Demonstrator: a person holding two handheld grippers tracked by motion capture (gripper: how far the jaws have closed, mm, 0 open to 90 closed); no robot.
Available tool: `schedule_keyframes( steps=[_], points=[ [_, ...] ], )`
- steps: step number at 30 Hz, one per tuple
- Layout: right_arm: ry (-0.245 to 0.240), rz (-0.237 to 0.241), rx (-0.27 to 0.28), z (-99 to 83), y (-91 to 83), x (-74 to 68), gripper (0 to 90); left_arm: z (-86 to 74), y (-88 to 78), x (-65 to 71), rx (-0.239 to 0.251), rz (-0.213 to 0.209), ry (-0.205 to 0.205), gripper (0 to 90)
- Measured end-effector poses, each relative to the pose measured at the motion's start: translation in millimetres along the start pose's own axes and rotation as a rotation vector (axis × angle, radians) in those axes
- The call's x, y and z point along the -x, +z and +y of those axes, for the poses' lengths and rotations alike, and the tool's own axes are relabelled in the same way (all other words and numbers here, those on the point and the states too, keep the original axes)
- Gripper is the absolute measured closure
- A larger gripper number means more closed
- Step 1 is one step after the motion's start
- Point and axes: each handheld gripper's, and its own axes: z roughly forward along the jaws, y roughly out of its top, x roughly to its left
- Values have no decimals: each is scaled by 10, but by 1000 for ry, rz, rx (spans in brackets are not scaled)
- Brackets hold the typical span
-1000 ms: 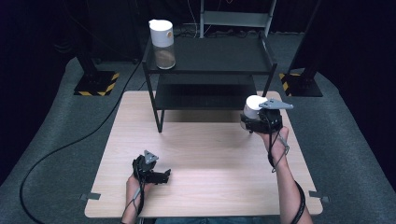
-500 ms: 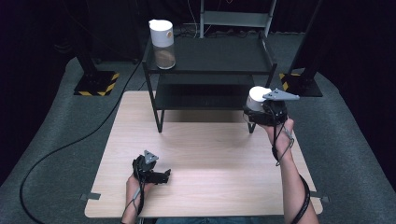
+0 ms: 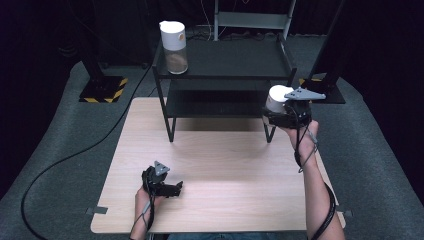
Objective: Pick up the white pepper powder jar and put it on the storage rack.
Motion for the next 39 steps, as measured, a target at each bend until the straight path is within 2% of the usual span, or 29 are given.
schedule_keyframes(
  steps=[39],
  points=[
    [-45, -14, 38, 432, -256, 18, 303, 0, -1, 0, 0, -1, 1, 6]
  ],
)
